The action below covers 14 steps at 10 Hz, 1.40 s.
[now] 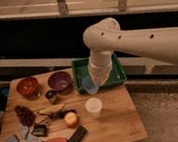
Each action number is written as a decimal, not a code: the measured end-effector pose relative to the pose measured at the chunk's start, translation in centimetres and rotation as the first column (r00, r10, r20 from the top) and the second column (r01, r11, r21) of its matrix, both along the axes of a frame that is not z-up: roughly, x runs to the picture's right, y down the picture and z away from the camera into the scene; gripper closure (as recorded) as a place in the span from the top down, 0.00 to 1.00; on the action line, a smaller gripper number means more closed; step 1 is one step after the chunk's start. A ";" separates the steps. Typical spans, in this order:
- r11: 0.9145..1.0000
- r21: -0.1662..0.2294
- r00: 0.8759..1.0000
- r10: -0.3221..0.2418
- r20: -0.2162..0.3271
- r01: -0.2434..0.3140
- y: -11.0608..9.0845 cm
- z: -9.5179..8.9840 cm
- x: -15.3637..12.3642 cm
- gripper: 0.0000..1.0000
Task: Stack cups on top of each other
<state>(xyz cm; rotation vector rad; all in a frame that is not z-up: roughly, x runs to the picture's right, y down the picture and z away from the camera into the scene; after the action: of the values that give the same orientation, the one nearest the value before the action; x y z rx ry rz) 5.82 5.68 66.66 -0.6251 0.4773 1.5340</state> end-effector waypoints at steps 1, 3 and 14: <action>1.000 -0.025 1.000 0.010 -0.012 -0.010 1.6 0.8 0.3 0.09; 0.996 -0.071 0.998 0.042 -0.041 -0.044 4.4 1.8 1.4 0.09; 0.985 -0.148 0.996 0.092 -0.003 -0.092 6.7 5.1 0.2 0.74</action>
<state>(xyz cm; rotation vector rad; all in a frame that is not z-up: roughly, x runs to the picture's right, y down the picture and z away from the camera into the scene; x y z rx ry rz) 6.01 12.38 71.72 -0.7740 0.5704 1.5942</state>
